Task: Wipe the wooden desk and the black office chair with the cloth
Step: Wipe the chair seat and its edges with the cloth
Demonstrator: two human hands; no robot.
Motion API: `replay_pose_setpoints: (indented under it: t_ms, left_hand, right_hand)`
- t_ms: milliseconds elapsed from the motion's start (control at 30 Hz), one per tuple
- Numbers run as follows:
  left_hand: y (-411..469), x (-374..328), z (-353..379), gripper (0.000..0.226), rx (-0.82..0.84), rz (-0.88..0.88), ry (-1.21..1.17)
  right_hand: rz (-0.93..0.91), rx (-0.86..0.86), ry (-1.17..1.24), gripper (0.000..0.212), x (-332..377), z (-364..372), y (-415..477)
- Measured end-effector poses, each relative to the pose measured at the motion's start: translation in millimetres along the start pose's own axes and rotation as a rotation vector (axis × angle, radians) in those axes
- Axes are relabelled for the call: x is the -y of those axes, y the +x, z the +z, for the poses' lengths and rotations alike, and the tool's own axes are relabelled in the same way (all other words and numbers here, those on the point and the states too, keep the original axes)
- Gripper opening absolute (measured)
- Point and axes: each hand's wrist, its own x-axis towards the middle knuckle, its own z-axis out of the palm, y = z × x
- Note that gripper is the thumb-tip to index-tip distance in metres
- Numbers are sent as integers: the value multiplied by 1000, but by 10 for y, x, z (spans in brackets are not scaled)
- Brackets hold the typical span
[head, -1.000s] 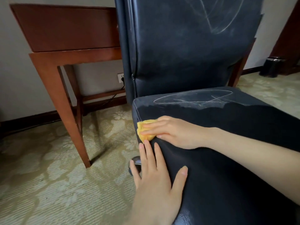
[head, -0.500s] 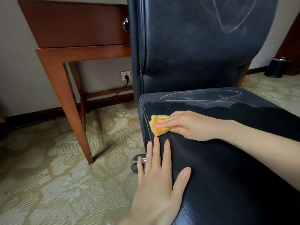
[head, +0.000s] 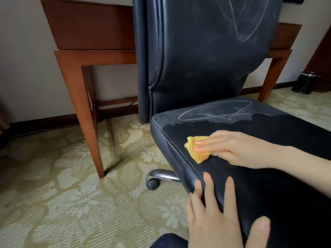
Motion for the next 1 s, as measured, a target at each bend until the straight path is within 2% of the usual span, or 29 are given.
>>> replay_pose_setpoints:
  t_ms: [67,133,200,267,300,400,467,533,567,600,667,733,800,867,933,1000]
  left_hand:
    - [-93,-3,154,63,-166,62,78]
    - [-66,33,264,63,-249,52,60]
    - [-155,145,280,28,-166,-3,-18]
    - [-218,92,371,47,-84,-7,-75]
    - [-215,84,430,43,-83,-31,-95]
    - [-330,44,525,26,-150,-13,66]
    - [-298,18,504,41,-70,30,56]
    - [-208,-53,324,50,21,52,-103]
    - [-158,-49,260,42,-107,80,-154]
    - [-108,-56,165,32,-223,188,-136]
    - [-11,87,-74,32,-303,323,-191]
    - [138,324,-259,24,-396,274,-250]
    - [266,550,-345,22,-418,103,-216]
    - [352,783,-371,37,-410,-90,-135]
    - [382,969,-361,59,-317,-230,-114]
    - [370,1056,-325,68,-197,-300,-113]
  right_hand:
    - [66,-14,13,45,-91,22,110]
    - [144,-24,-17,43,-211,31,293]
    - [189,-52,-19,40,-335,53,515]
    - [257,-59,-34,42,-461,95,746]
    - [308,-58,-45,44,-512,117,865]
    - [396,-100,-14,43,-538,165,1178]
    - [392,-125,11,44,-444,196,1320]
    - [376,-133,0,45,-317,221,1352]
    - [357,-141,-6,45,-251,233,1325]
    - [323,-151,-6,45,-183,237,1279]
    - [211,-165,25,44,-76,252,1159]
    - [137,-158,49,42,-7,266,1025]
    - [86,-164,69,43,61,267,875]
    - [45,-165,81,45,135,243,696]
    - [47,-135,66,46,161,232,508]
    - [65,-114,58,48,153,209,320]
